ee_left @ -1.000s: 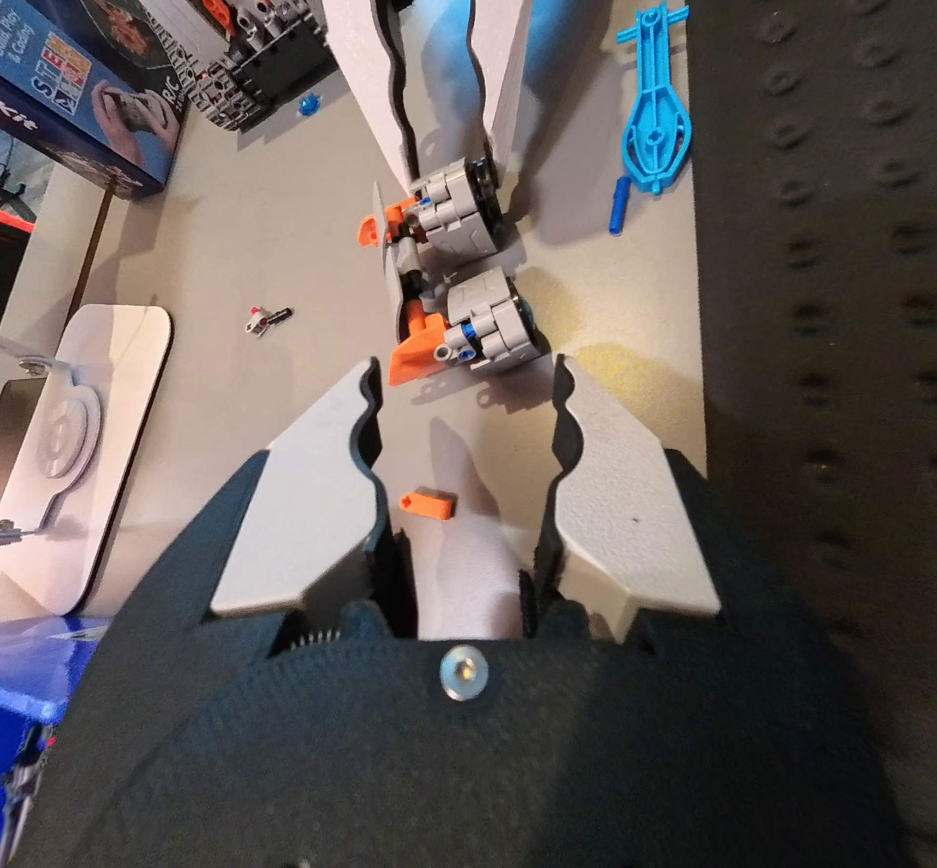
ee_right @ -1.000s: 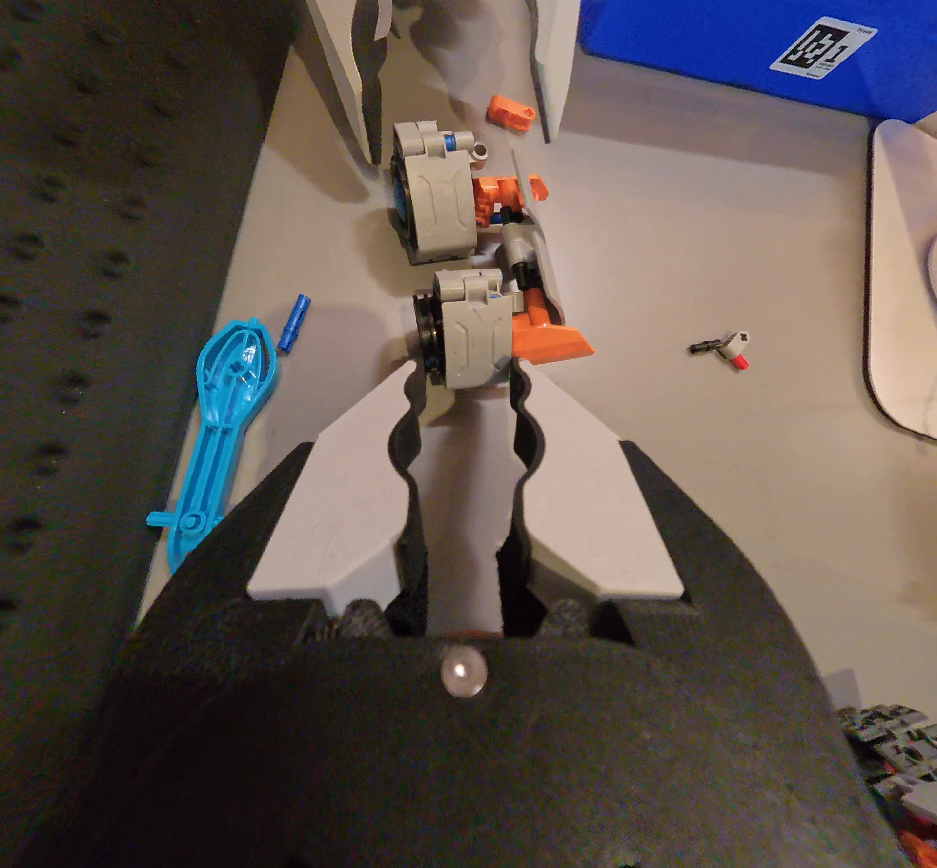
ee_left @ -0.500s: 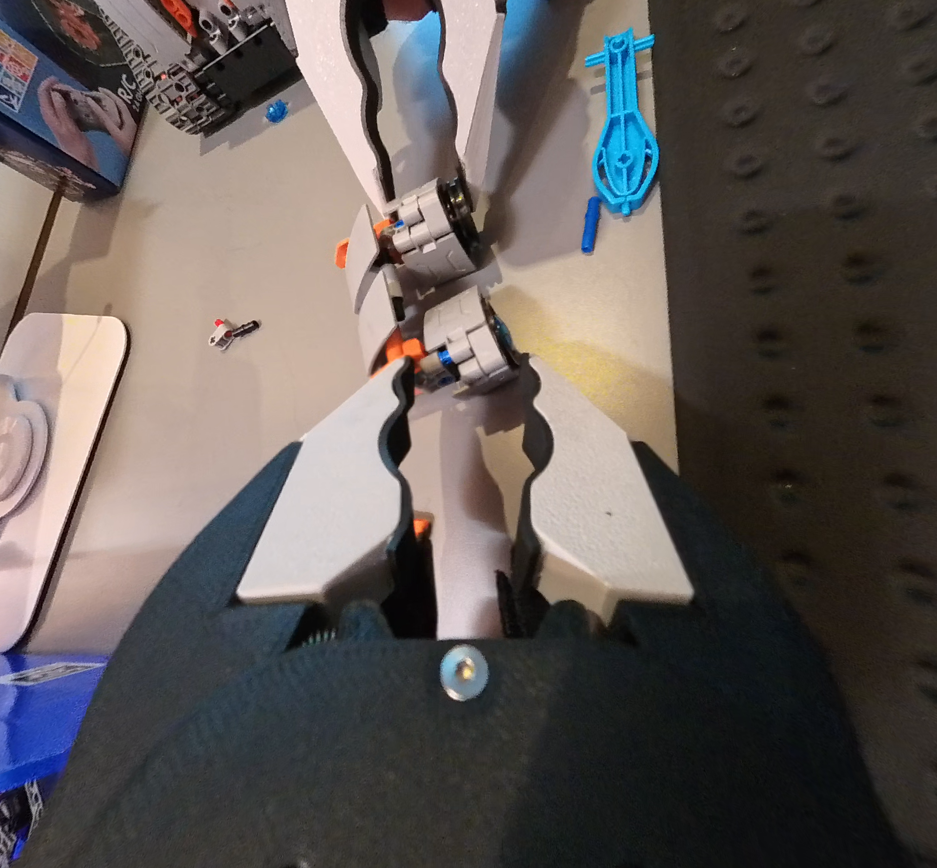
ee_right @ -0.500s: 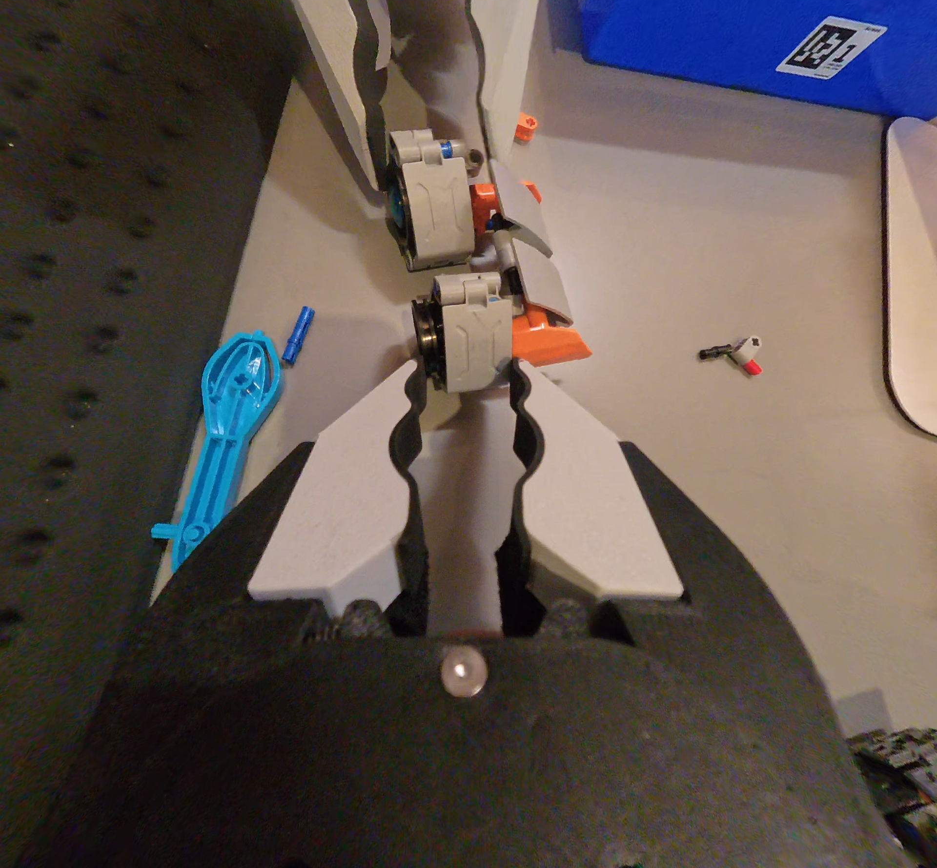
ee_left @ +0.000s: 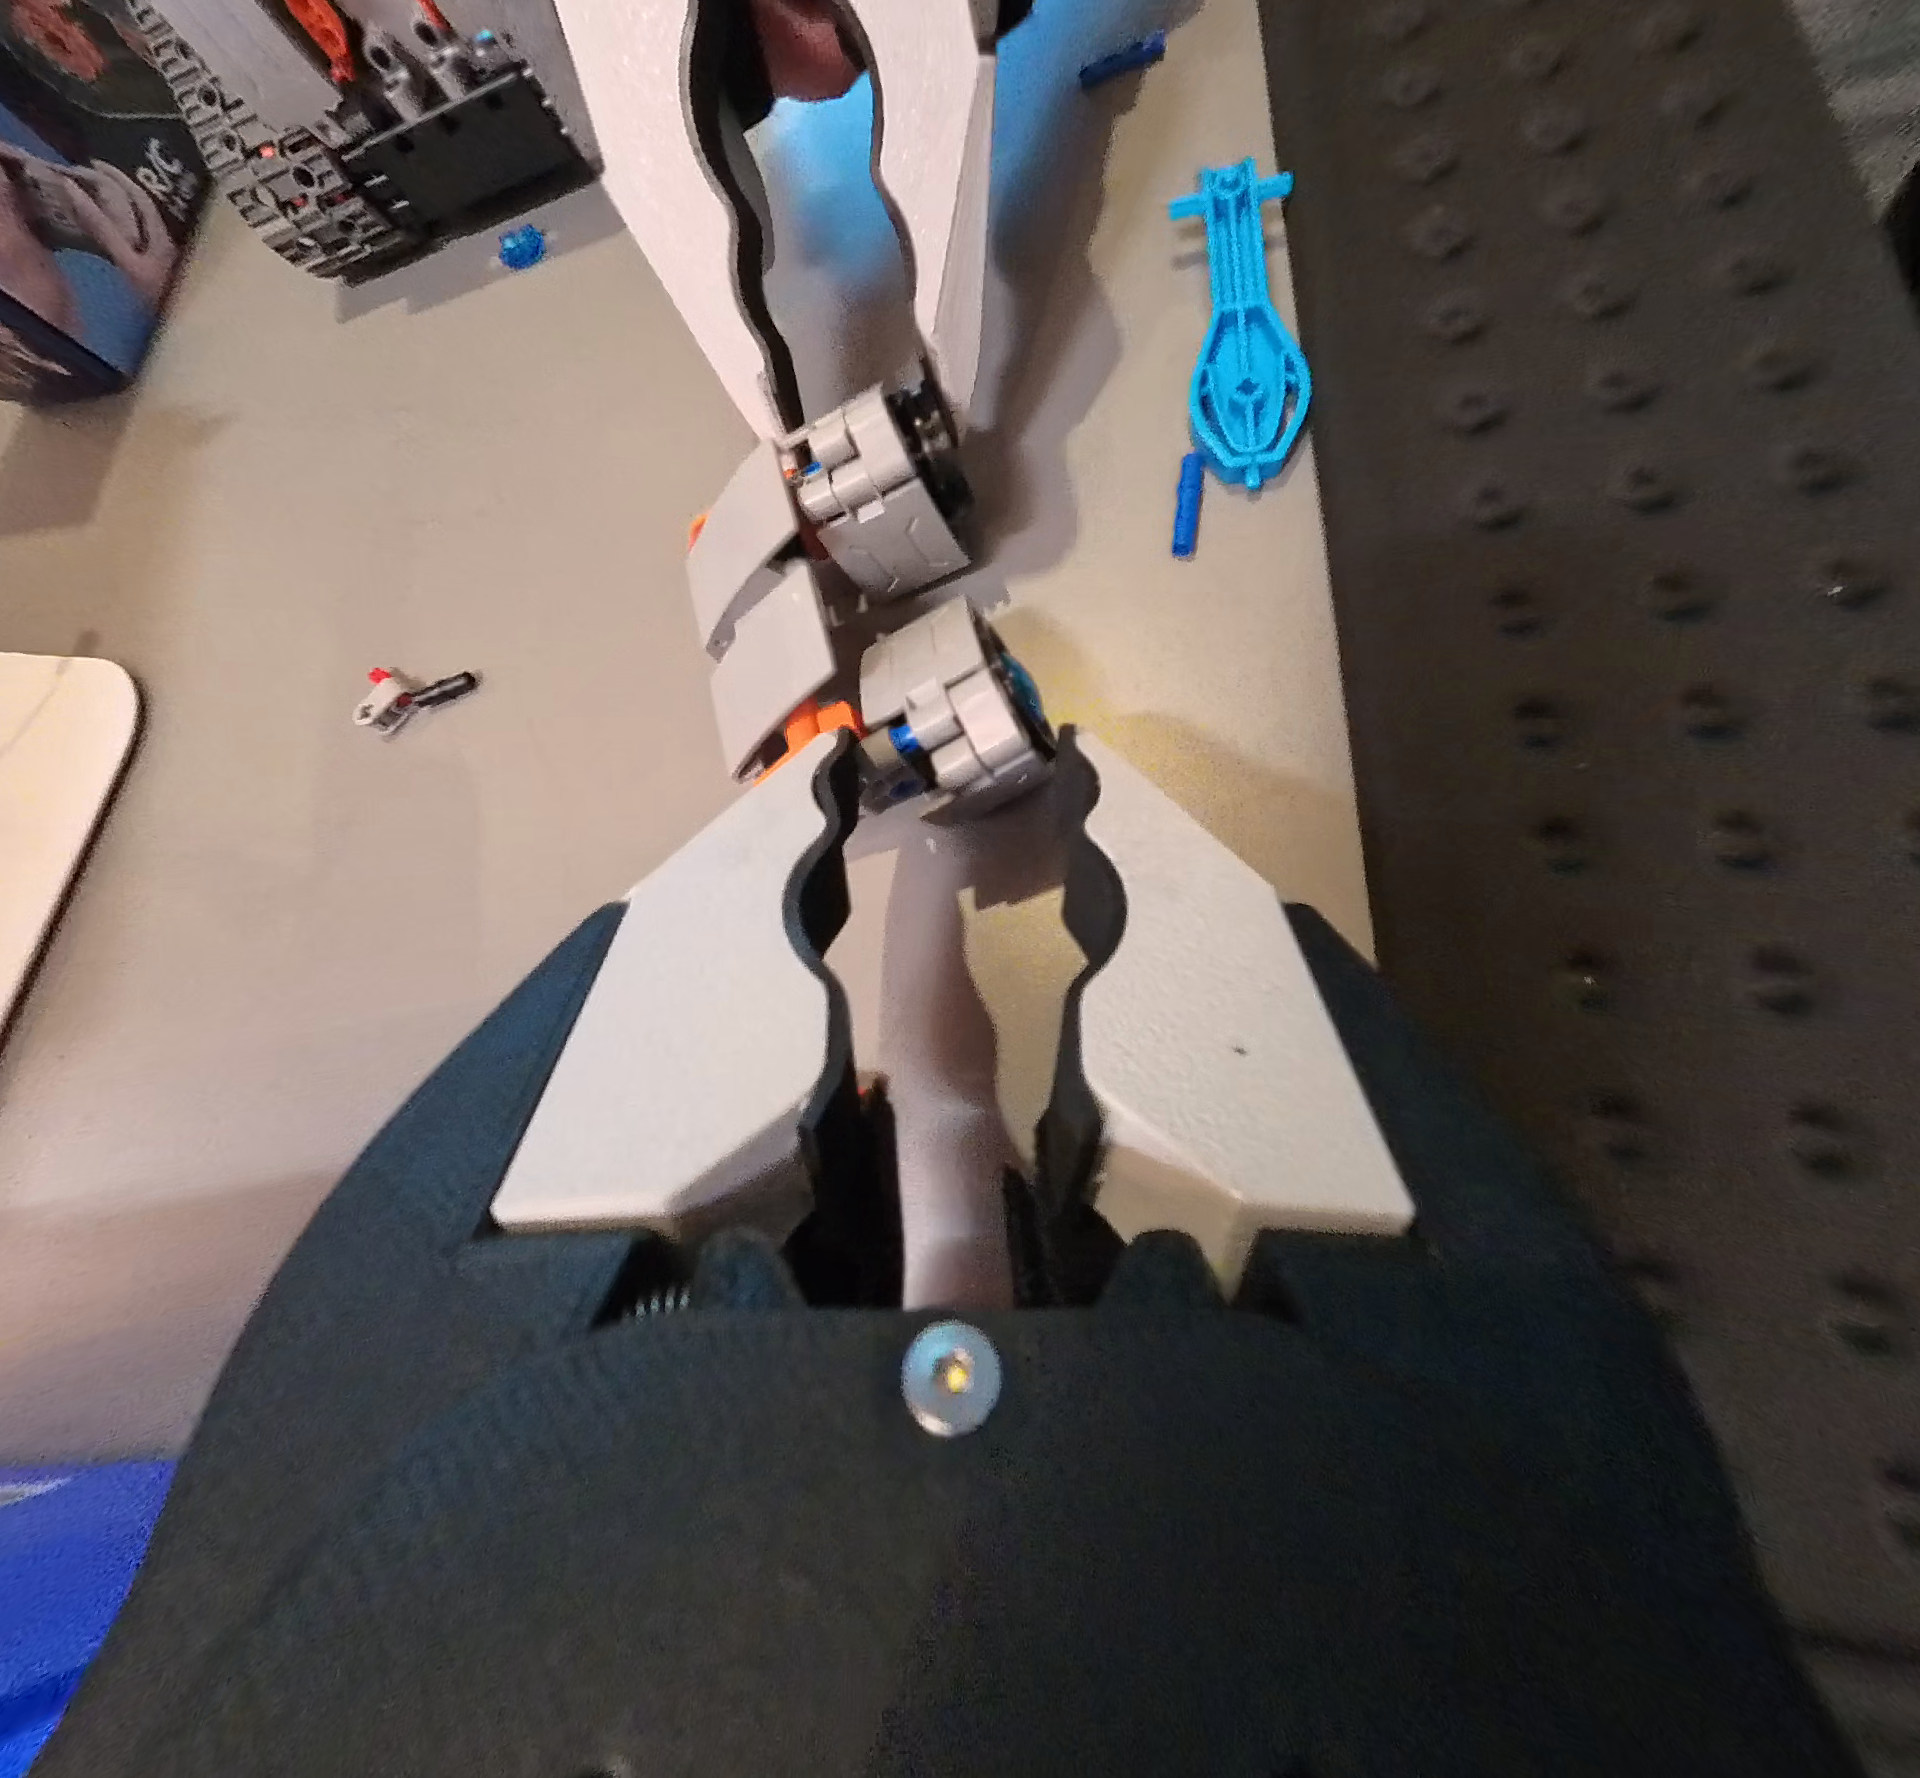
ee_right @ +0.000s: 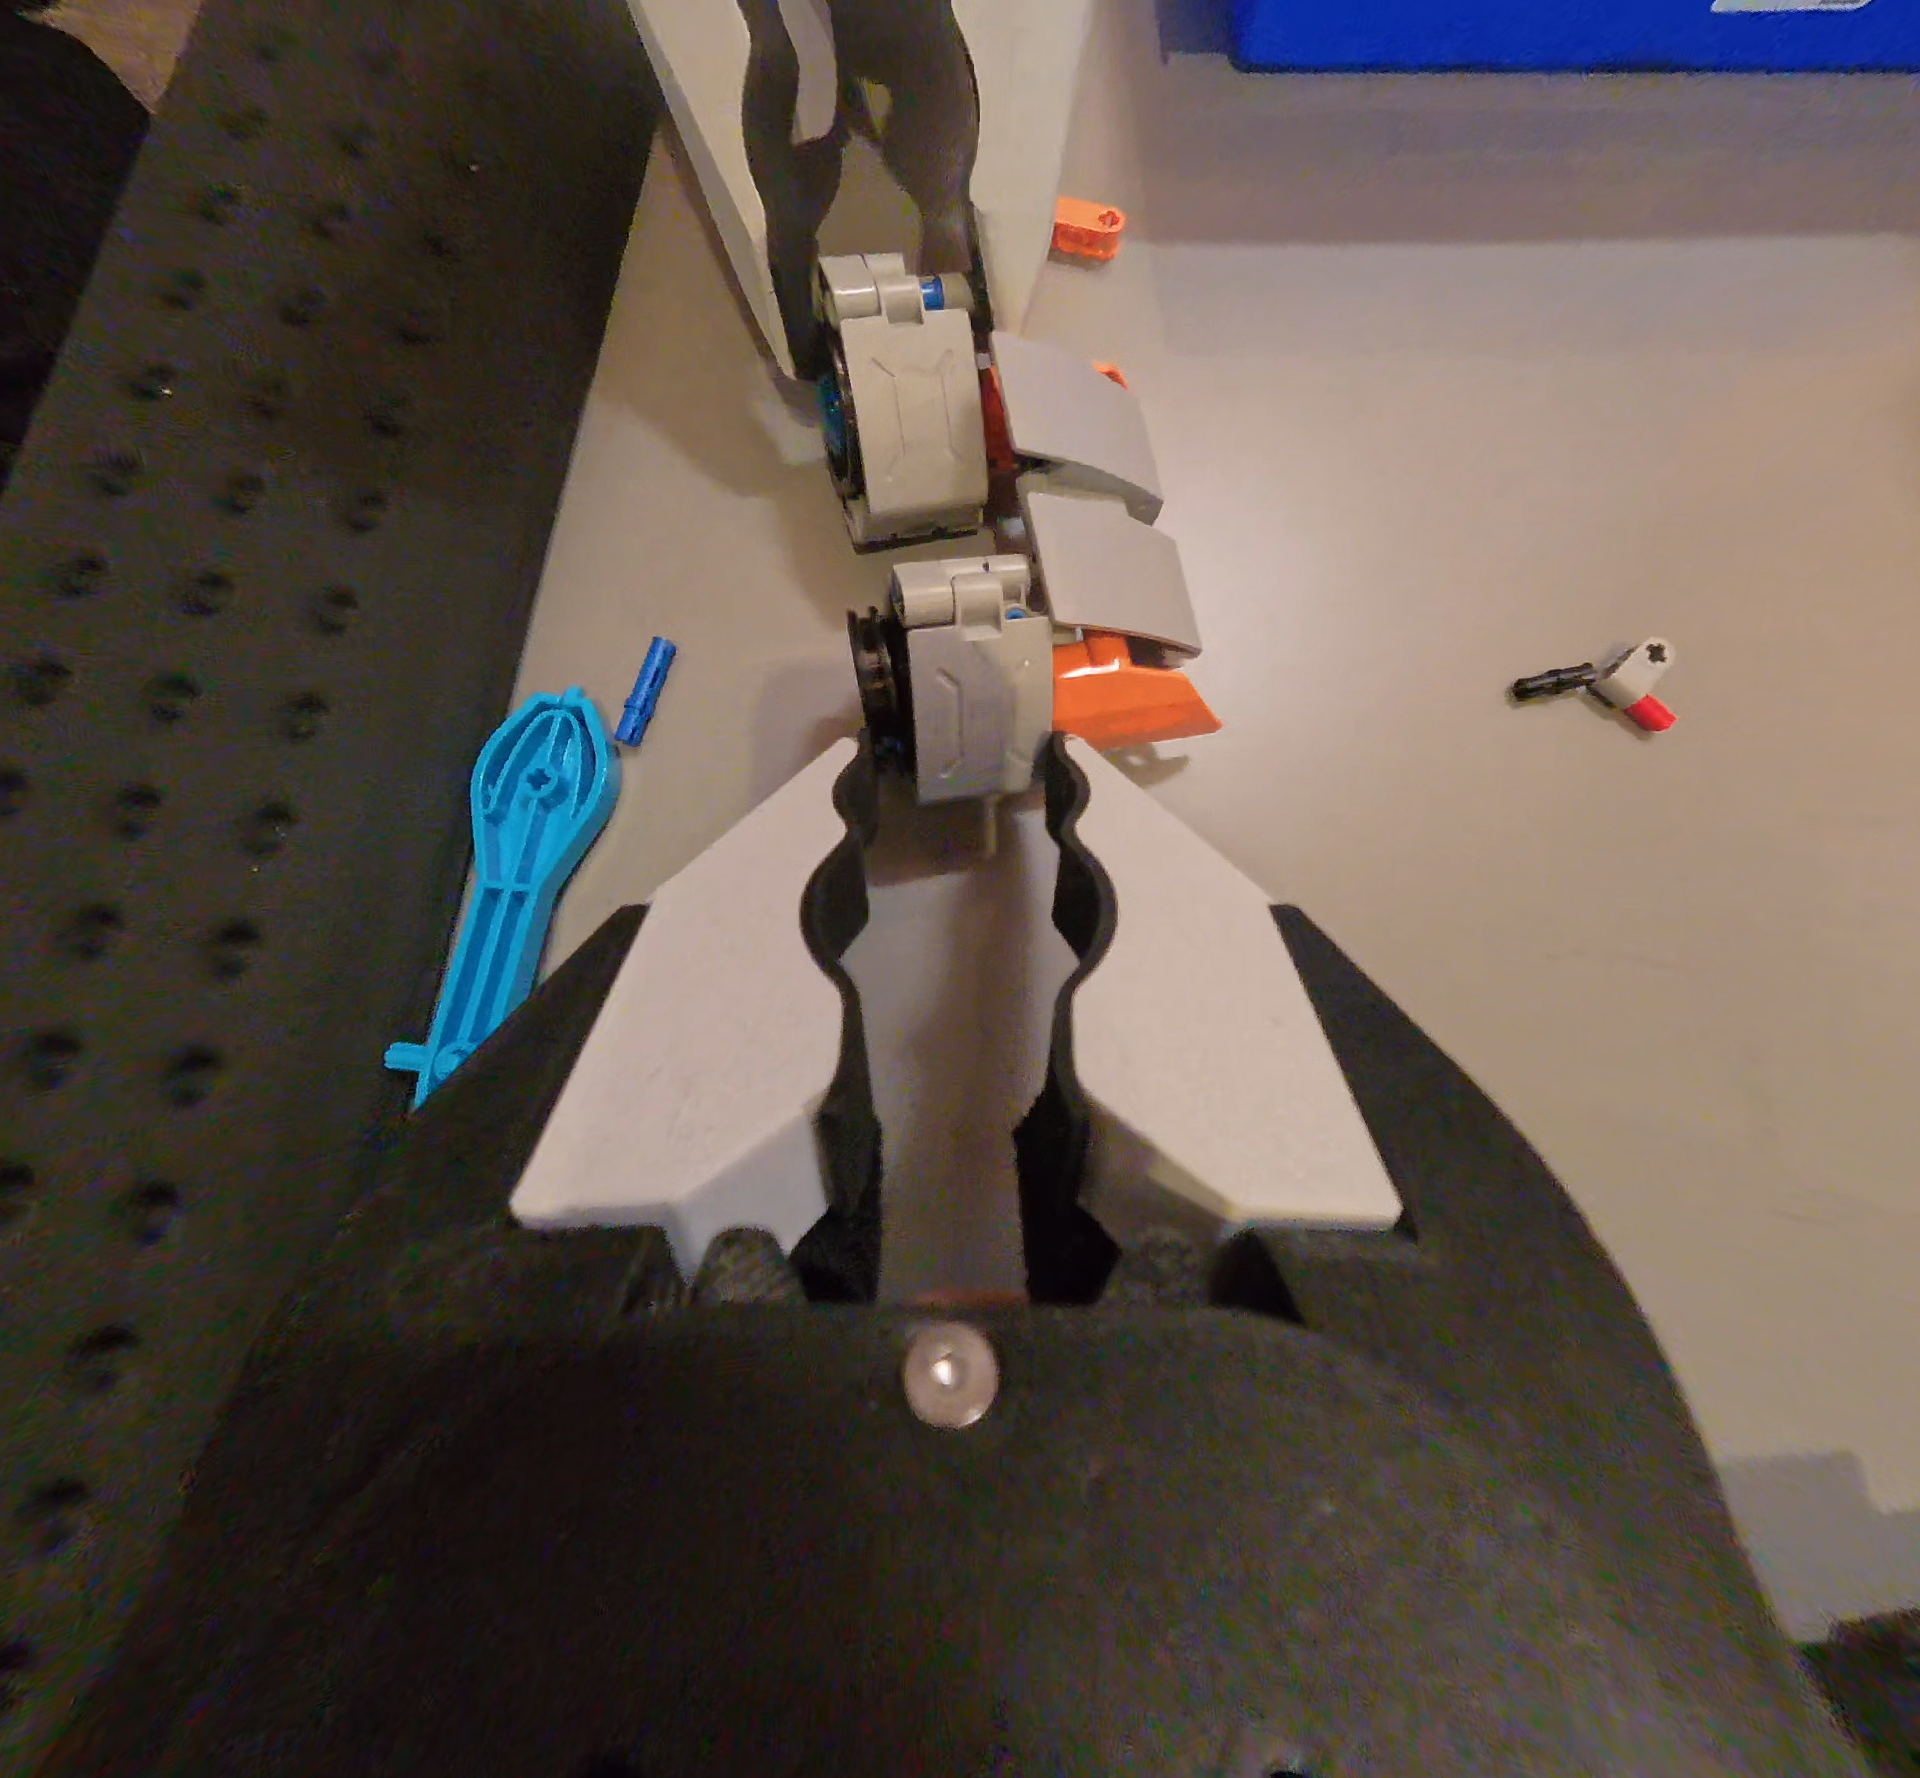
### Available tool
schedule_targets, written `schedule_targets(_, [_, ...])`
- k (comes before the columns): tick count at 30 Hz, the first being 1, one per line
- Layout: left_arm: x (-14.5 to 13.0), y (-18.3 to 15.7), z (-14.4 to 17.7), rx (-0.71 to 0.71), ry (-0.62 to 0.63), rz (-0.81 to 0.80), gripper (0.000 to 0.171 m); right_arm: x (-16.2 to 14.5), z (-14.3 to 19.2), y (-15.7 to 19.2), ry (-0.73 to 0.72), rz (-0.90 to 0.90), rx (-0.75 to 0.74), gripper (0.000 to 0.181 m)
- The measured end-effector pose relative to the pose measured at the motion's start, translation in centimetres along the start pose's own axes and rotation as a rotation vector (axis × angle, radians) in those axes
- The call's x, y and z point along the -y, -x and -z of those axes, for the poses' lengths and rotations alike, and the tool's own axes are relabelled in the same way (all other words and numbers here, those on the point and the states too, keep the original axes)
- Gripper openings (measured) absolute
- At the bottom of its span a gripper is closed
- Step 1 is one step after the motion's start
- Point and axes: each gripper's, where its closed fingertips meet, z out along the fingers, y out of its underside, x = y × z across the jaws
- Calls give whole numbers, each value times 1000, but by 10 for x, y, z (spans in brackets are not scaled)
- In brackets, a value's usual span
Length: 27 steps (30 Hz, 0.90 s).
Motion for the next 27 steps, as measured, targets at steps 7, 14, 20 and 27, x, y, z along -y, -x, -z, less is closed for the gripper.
schedule_targets(7, [3,1,2,-79,-58,104,35,-1,1,2,-37,-152,116,30])
schedule_targets(14, [0,-1,-2,-70,-35,75,35,-17,1,5,76,-144,105,37])
schedule_targets(20, [0,-1,-3,-62,-27,50,34,18,11,0,23,11,-53,38])
schedule_targets(27, [1,0,-4,-40,-22,28,34,16,7,-1,9,-76,-30,32])
